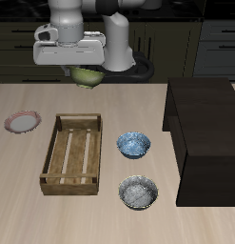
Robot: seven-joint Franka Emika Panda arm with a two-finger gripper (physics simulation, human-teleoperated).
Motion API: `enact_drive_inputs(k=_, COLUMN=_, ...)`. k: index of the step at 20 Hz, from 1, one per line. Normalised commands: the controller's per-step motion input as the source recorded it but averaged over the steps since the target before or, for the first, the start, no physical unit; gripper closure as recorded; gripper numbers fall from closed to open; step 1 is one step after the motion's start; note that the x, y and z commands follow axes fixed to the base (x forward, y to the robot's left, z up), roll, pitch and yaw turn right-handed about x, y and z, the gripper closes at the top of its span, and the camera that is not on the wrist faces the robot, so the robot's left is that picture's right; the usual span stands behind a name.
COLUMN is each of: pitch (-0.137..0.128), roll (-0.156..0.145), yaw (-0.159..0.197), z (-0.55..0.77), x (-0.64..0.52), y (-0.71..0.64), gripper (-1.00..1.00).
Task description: Place the green bowl and the black bowl in the wooden tray
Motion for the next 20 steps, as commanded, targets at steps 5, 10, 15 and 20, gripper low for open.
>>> enact_drive_inputs(k=5, pitch=0.035, roll=-0.014, yaw=-0.027, z=-0.38, x=0.04, y=-0.15, gripper=1.0)
enact_drive_inputs(k=10, pitch=0.01, roll=-0.005, yaw=0.002, z=-0.35, x=0.02, y=-0.07, gripper=1.0)
enact_drive_inputs(k=15, pitch=0.028, roll=-0.028, yaw=-0.005, z=-0.35, x=0.08, y=-0.11, gripper=1.0)
enact_drive_inputs(k=20, pitch=0.035, roll=-0.004, yaw=-0.011, z=-0.31, x=0.07, y=-0.07, gripper=1.0)
